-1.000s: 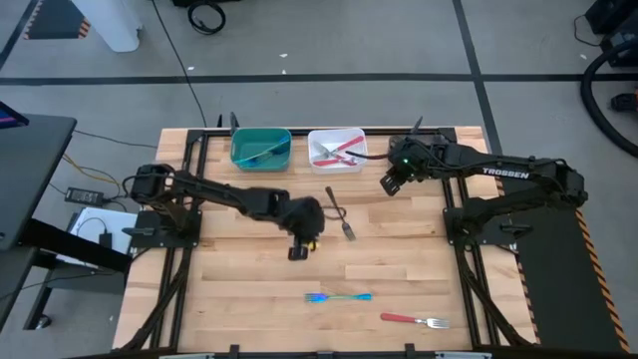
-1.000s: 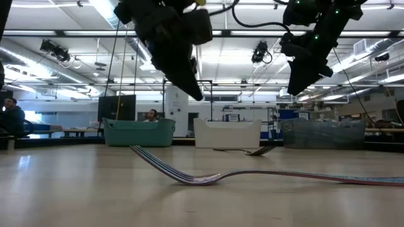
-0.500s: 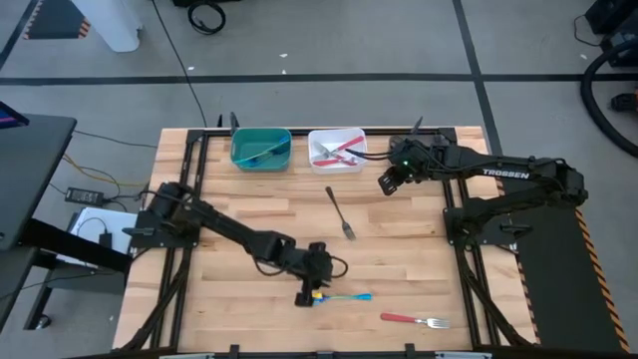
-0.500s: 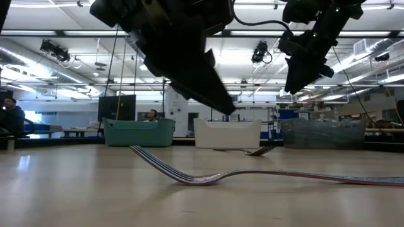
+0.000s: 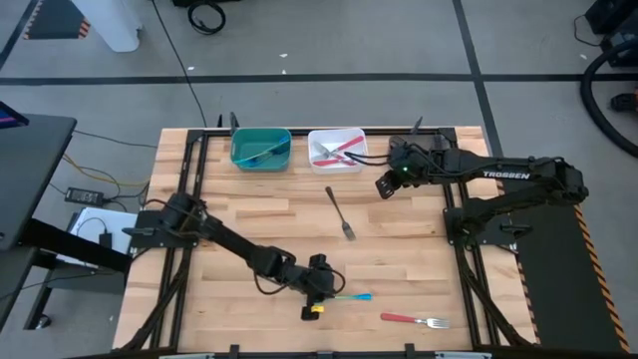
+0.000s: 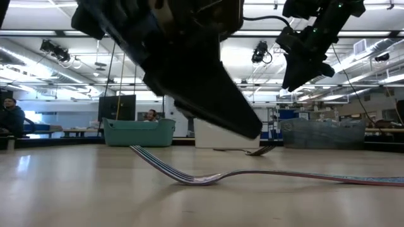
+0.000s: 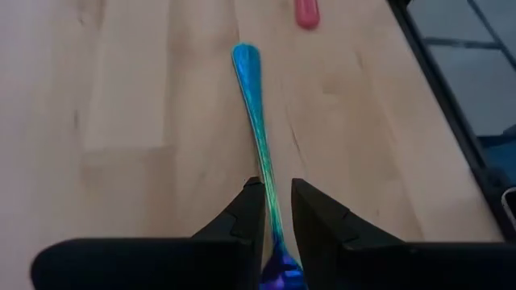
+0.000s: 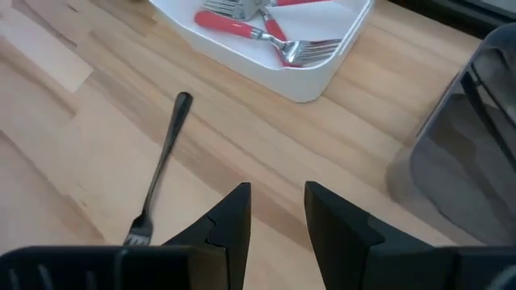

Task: Sort silverware by color (type)
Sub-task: Put the iridescent blue fork into the green bin, then put the red fork into the white bin

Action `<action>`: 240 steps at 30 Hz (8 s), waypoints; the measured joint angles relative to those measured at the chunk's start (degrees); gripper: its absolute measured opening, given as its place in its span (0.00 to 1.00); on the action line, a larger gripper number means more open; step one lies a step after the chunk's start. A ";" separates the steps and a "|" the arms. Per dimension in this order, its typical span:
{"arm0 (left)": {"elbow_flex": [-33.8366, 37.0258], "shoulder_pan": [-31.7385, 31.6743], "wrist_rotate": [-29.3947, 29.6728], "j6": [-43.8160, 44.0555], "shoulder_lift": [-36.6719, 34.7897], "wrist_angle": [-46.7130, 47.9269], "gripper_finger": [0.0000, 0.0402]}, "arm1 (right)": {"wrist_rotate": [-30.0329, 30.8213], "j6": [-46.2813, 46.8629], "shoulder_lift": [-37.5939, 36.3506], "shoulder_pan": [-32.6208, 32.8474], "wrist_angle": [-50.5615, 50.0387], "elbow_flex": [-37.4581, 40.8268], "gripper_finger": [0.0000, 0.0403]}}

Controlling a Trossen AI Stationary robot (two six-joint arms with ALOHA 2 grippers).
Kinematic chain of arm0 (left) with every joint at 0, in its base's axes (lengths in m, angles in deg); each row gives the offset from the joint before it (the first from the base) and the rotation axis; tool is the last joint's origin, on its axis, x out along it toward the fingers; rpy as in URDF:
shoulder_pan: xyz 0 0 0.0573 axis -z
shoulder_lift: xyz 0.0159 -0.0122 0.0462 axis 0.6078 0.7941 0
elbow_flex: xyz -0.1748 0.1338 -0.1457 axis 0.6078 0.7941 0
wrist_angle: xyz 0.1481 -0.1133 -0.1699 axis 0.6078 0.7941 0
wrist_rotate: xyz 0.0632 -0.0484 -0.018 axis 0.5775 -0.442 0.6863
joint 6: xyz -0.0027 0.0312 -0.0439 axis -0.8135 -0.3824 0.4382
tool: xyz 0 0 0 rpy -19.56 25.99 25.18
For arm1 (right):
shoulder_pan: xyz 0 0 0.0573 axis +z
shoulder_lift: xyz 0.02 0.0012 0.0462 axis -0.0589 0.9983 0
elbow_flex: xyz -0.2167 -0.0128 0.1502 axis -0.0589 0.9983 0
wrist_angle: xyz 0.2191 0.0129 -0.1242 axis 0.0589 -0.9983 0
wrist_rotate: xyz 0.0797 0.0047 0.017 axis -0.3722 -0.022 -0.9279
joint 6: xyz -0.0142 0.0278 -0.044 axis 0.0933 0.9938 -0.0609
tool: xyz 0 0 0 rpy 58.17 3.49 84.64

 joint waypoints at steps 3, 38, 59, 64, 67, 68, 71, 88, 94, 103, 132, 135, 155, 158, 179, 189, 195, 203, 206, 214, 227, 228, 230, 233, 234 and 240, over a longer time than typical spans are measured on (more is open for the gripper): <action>-0.06 0.39 -0.02 0.66 1.49 -1.34 0.16 | 0.04 1.00 0.02 0.99 0.14 0.00 0.31; -1.49 -1.61 5.10 0.01 7.65 2.21 0.03 | 4.44 0.80 0.00 5.84 -0.25 0.00 0.31; -0.85 -1.50 7.02 -11.48 -2.30 11.97 0.02 | 6.01 -4.10 0.00 5.82 -0.78 0.00 0.31; -0.87 -2.60 11.20 -13.64 -5.77 20.51 0.02 | 6.03 -4.70 0.00 5.82 -0.79 0.00 0.31; -0.90 -4.31 12.73 -14.13 -8.91 27.52 0.02 | 6.03 -4.70 0.00 5.80 -0.84 0.00 0.31; -0.90 -5.08 13.04 -14.36 -9.93 28.77 0.02 | 6.03 -4.70 0.02 5.82 -0.98 0.00 0.31; -0.92 -7.41 14.39 -14.64 -14.16 34.96 0.02 | 6.03 -4.70 0.02 5.80 -0.96 0.00 0.31; -1.04 -31.26 15.41 -19.42 -31.13 60.59 0.03 | 0.66 -1.93 0.04 7.04 -1.09 5.39 0.31; -1.05 -45.06 15.13 -23.10 -34.22 62.78 0.03 | 1.14 -1.46 0.02 9.38 0.35 5.81 0.31; -1.01 -63.42 2.32 -30.34 -30.88 59.64 0.03 | 1.18 -1.23 0.00 11.75 2.12 5.81 0.31; -2.56 -71.09 0.37 -37.58 -17.59 53.87 0.29 | -7.86 4.07 0.00 11.81 7.11 5.75 0.31; -4.61 -70.56 0.11 -37.35 -17.59 58.46 0.30 | -11.09 4.96 0.00 12.07 7.09 5.75 0.31; -5.51 -45.57 -17.18 -23.75 -24.25 63.47 0.30 | -1.23 26.37 3.12 45.46 9.66 5.70 0.31; -5.51 -38.40 -17.16 -21.84 -24.22 61.01 0.30 | -2.46 25.42 5.97 46.85 11.98 5.70 0.31; -5.44 -5.72 -7.32 -2.79 -23.80 54.06 0.30 | -17.41 37.36 25.75 58.24 25.40 0.50 0.31; -5.44 0.01 -2.38 4.25 -23.80 53.21 0.30 | -16.42 50.80 25.88 68.73 19.43 0.00 0.31; -5.44 0.91 -0.48 4.20 -23.82 52.94 0.30 | -14.34 53.83 25.90 71.97 13.76 0.04 0.31; -5.44 0.86 1.11 2.42 -23.82 53.02 0.30 | -11.35 50.66 25.90 73.31 12.22 0.09 0.30; -5.44 0.88 1.30 2.17 -23.82 53.02 0.30 | -10.04 49.48 25.90 73.36 12.28 0.09 0.29; -5.44 0.81 2.47 0.36 -23.82 53.09 0.30 | -8.13 48.89 27.41 73.38 13.48 0.09 0.27; -4.83 -0.72 2.62 -2.46 -23.87 53.17 0.30 | -14.58 43.96 38.59 73.36 16.28 -3.77 0.14; -4.83 -0.90 2.60 -2.84 -23.87 53.18 0.30 | -14.52 44.17 39.00 73.36 16.24 -3.80 0.13; -4.83 -0.93 2.63 -3.63 -23.87 53.10 0.30 | -14.10 44.50 39.14 73.25 15.96 -3.82 0.10; -4.83 -1.11 2.60 -4.56 -23.87 53.07 0.30 | -12.50 45.93 38.94 73.18 15.32 -3.78 0.07; -4.83 -1.11 2.60 -4.54 -23.87 53.07 0.30 | -12.16 46.47 38.88 73.10 15.30 -3.72 0.05; -4.83 -1.13 2.61 -4.41 -23.87 53.02 0.30 | -12.13 47.45 38.80 73.07 16.31 -3.48 0.03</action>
